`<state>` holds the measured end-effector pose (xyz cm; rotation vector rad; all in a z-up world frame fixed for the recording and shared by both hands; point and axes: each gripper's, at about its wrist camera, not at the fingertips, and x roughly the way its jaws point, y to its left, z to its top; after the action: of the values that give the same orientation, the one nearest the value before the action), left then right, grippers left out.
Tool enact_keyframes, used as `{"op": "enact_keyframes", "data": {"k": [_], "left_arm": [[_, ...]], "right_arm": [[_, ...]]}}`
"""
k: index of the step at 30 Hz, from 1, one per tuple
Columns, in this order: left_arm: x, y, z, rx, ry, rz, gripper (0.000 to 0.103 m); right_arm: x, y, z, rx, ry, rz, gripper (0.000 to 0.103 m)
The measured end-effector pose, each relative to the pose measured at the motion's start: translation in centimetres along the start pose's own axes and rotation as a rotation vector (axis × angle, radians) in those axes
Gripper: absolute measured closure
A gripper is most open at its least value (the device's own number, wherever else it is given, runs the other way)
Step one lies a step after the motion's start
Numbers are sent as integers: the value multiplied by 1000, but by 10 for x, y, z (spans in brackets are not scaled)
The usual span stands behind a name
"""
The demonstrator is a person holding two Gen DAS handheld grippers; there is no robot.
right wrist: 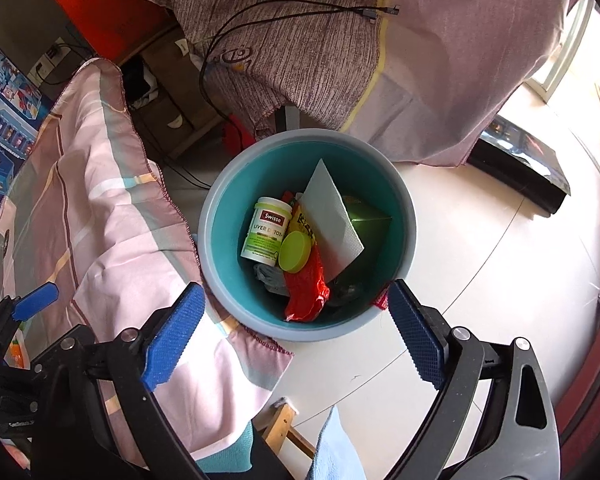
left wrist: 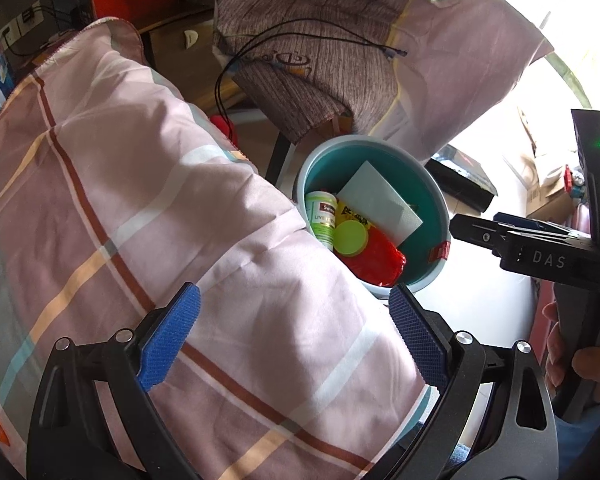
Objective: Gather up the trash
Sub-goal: 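Move both grippers back over the table toward the chocolate eggs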
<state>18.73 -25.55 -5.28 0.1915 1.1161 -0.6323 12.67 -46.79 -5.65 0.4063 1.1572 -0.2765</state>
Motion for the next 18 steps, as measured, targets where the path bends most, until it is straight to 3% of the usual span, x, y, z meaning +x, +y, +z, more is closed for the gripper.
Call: {"op": "enact_keyframes", "data": {"k": [10, 18], "left_arm": [[-38, 27, -28, -63, -56, 24, 6], [-72, 81, -67, -173, -97, 63, 5]], "right_arm": [[-15, 51, -18, -66, 11, 47, 12], [-17, 118, -32, -168, 30, 76, 12]]}}
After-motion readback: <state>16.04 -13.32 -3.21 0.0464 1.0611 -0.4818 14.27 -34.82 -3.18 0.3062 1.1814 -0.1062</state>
